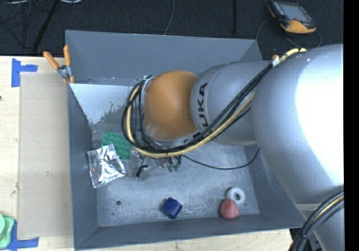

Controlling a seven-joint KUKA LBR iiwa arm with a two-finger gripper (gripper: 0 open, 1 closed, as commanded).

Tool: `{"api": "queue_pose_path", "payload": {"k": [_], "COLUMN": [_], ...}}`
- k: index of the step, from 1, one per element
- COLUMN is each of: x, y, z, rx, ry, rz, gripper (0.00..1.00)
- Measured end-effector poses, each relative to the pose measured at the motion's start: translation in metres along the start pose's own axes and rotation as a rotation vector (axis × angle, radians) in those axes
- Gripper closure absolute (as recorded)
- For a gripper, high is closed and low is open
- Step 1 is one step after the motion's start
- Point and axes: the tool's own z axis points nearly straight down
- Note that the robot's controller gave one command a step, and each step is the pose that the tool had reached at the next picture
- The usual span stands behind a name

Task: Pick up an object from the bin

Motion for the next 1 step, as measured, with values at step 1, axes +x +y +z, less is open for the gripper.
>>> {"api": "queue_pose_path", "payload": {"k": [1], "x": [0.0005], "y": [0.0001], "z": [0.0007], "rx": [0.0], "ry": [0.002], "rz": [0.002], "gripper": [0.0]}}
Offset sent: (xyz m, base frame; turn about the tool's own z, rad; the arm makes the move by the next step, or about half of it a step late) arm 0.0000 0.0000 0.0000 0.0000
